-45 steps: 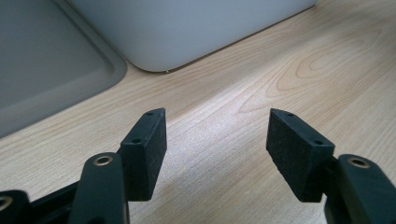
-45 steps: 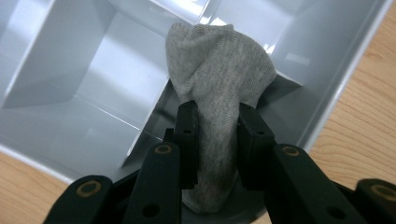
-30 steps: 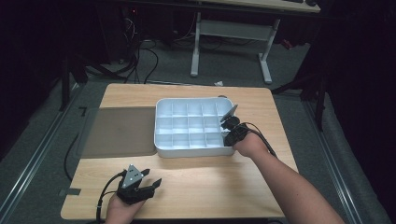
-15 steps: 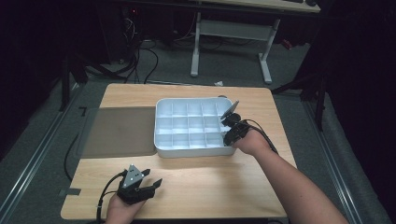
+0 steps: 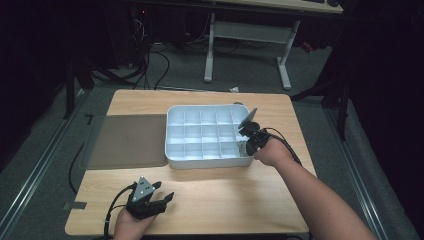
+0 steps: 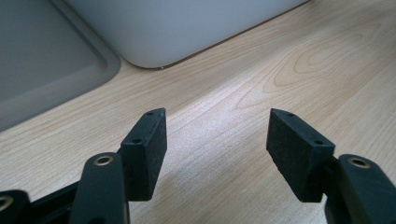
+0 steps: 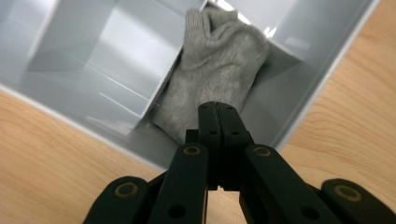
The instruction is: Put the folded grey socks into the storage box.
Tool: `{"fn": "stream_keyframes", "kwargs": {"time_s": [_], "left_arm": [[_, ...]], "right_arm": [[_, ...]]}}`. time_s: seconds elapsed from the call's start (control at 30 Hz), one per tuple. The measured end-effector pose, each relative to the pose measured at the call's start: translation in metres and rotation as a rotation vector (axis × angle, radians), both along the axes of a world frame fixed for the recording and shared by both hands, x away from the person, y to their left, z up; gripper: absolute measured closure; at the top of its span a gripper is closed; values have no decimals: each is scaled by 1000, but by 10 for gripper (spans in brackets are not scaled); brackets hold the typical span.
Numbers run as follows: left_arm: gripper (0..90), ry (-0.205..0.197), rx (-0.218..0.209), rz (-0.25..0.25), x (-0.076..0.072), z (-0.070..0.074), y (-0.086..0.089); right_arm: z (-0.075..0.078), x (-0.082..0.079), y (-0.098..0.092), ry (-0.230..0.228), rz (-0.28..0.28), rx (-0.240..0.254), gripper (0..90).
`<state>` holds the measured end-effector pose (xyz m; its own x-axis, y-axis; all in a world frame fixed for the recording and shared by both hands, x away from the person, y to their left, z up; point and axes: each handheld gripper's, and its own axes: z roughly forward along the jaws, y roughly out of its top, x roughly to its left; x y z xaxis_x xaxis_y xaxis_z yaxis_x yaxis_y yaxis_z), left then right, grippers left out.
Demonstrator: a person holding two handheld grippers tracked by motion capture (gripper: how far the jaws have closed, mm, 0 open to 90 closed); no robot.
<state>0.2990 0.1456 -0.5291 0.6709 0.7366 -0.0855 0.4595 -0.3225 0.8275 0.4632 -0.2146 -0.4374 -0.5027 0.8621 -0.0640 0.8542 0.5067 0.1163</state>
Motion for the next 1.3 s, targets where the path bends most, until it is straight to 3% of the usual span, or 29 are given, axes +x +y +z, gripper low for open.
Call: {"fn": "stream_keyframes", "kwargs": {"time_s": [0.13, 0.3, 0.4, 0.43, 0.47, 0.7, 0.8, 0.97, 1.03, 1.3], "left_arm": [[387, 2, -1, 3, 1, -1, 0], [386, 4, 1, 5, 1, -1, 1], [387, 5, 2, 3, 1, -1, 1], [386, 5, 4, 1, 1, -1, 0], [386, 8, 6, -2, 1, -1, 0], [386, 4, -2, -1, 0, 0, 0], [387, 2, -9, -1, -1, 1, 1], [387, -2, -13, -1, -2, 2, 1], [387, -1, -15, -2, -3, 1, 1], [387, -1, -14, -5, -3, 2, 0]], "right_arm": [[-14, 3, 2, 34, -9, 7, 900], [-21, 4, 3, 42, -9, 9, 897], [-15, 4, 3, 48, -8, 24, 858], [-12, 4, 2, 35, 14, 25, 858], [-2, 5, 2, 11, 1, 37, 860], [10, 17, 2, -44, -24, 34, 868], [3, 24, 5, -47, -29, 18, 873], [-16, 32, 6, -6, -55, -3, 900], [-23, 34, 6, -3, -36, -12, 900], [-26, 35, 10, 10, -41, -31, 900]]}}
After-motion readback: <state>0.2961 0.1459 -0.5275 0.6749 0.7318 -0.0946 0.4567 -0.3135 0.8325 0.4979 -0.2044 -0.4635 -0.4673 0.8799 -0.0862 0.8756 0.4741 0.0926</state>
